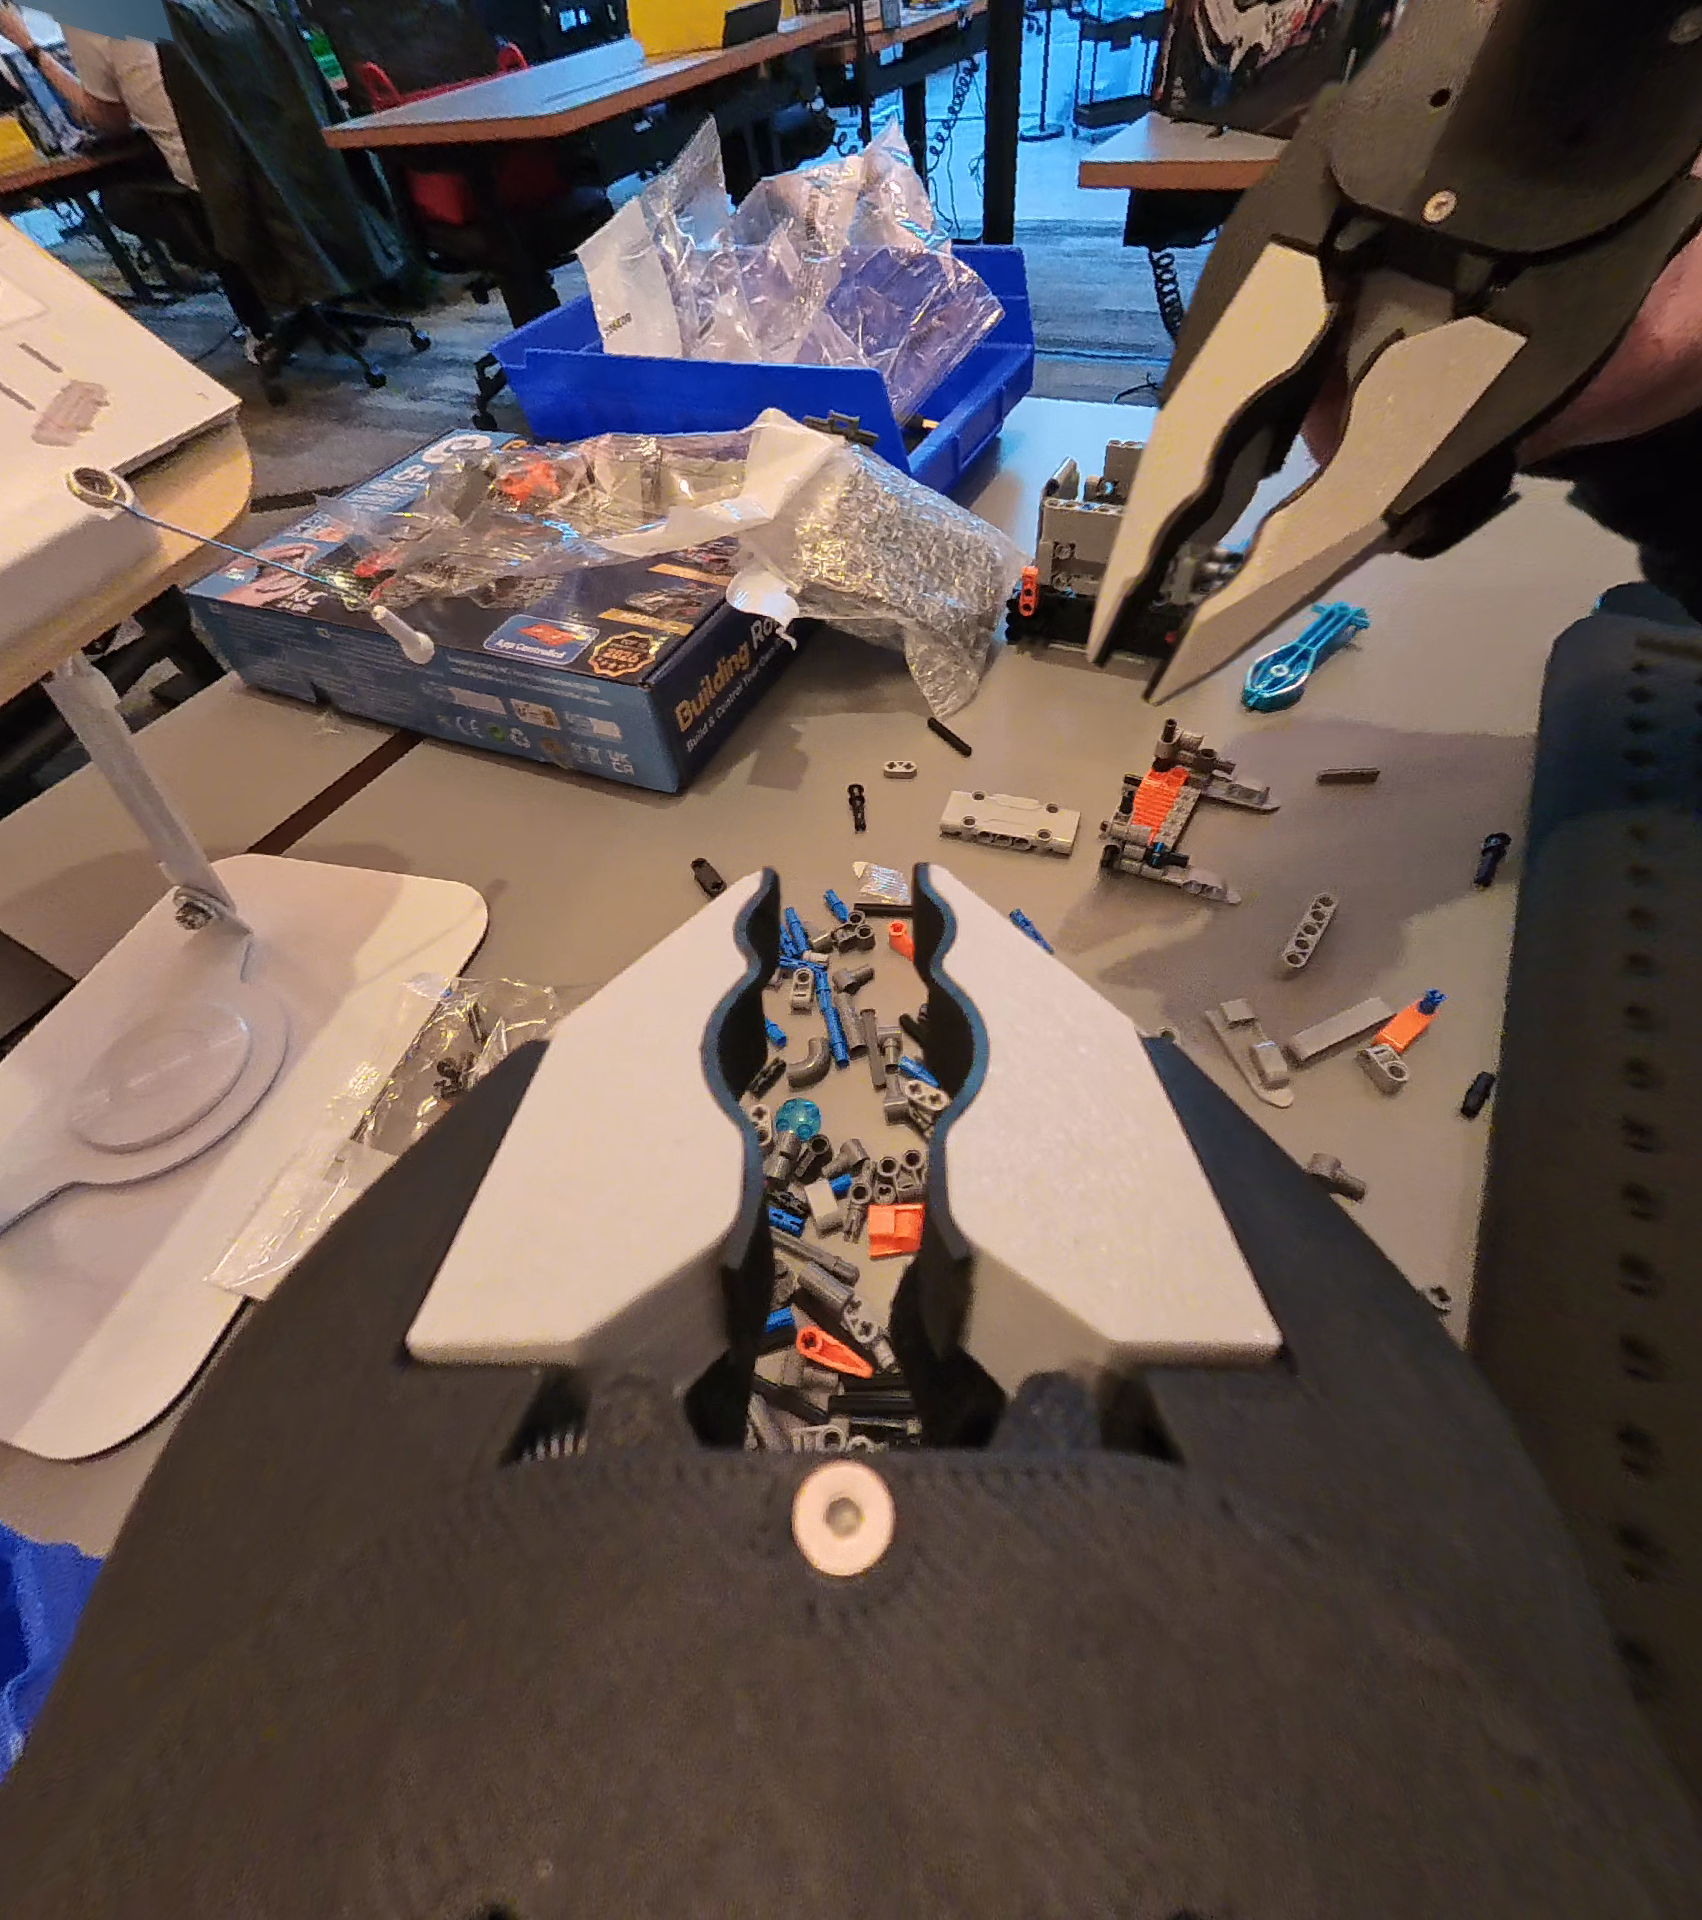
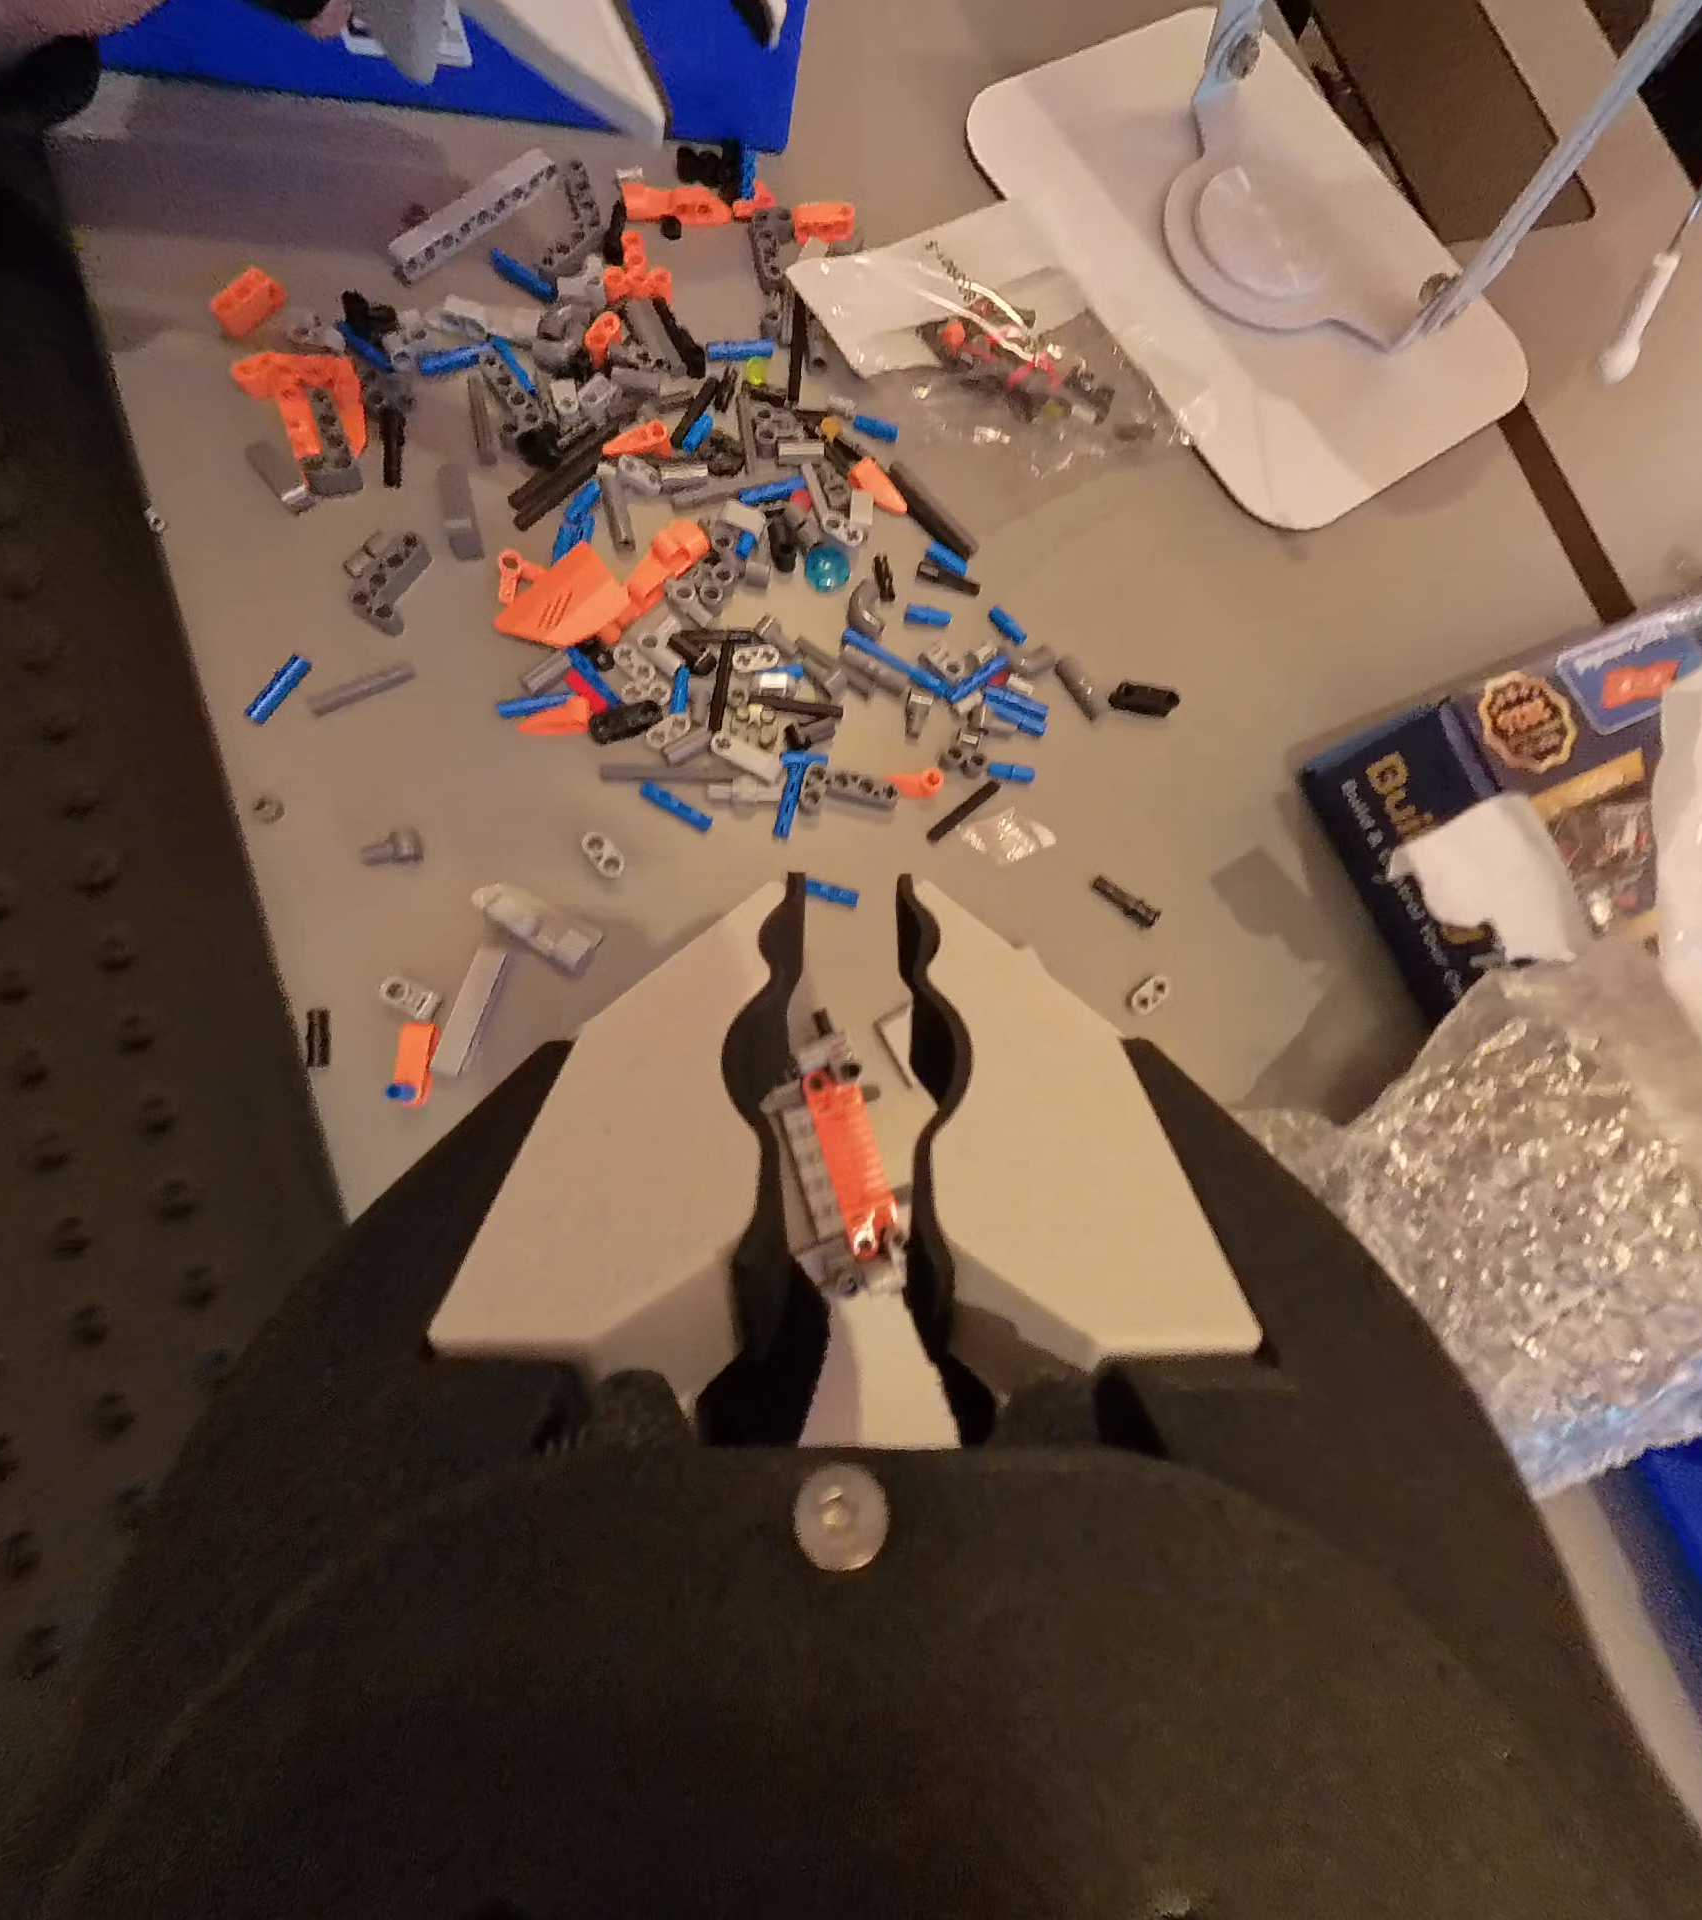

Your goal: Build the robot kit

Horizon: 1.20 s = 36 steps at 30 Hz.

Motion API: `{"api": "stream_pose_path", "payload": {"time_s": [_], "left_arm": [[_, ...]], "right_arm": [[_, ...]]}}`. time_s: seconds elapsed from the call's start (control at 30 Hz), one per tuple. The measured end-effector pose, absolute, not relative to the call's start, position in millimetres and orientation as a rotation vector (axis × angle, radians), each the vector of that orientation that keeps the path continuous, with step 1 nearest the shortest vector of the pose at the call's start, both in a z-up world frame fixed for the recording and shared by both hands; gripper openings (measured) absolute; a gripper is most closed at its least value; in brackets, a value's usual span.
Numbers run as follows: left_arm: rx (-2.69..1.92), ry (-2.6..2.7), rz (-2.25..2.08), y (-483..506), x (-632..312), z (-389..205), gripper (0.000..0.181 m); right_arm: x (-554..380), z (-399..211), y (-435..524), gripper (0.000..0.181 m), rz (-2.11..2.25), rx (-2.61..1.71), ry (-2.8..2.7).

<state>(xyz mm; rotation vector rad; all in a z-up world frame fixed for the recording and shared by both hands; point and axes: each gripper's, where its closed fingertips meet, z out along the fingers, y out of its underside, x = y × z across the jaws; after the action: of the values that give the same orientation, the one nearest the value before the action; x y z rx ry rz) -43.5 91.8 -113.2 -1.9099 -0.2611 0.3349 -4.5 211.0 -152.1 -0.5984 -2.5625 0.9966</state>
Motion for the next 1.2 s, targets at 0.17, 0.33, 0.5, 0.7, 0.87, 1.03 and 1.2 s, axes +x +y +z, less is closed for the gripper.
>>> {"api": "stream_pose_path", "payload": {"time_s": [0.17,0.33,0.5,0.7,0.87,1.03,1.2], "left_arm": [[-1.914,-0.28,0.338,90.6,-46.9,-116.5,0.021],[-1.907,-0.292,0.329,90.5,-48.0,-117.0,0.021],[-1.919,-0.286,0.327,93.8,-47.0,-119.4,0.021],[-1.932,-0.292,0.339,93.1,-49.0,-122.5,0.021],[-1.932,-0.302,0.337,92.4,-49.9,-123.3,0.021],[-1.896,-0.314,0.301,91.9,-49.0,-118.6,0.02],[-1.877,-0.327,0.319,88.3,-51.4,-114.2,0.02]], "right_arm": [[-29.1,-141.9,189.9,0.015,1.001,-0.549,-2.55],[-48.7,-146.5,182.9,0.014,1.105,-0.587,-2.496],[-54.2,-159.5,187.4,0.012,1.096,-0.592,-2.476],[-57.4,-159.7,189.5,0.011,1.088,-0.579,-2.449],[-58.8,-168.4,193.3,0.012,1.081,-0.609,-2.473],[-59.3,-168.0,194.2,0.012,1.097,-0.618,-2.47],[-59.3,-168.1,194.1,0.012,1.095,-0.613,-2.47]]}}
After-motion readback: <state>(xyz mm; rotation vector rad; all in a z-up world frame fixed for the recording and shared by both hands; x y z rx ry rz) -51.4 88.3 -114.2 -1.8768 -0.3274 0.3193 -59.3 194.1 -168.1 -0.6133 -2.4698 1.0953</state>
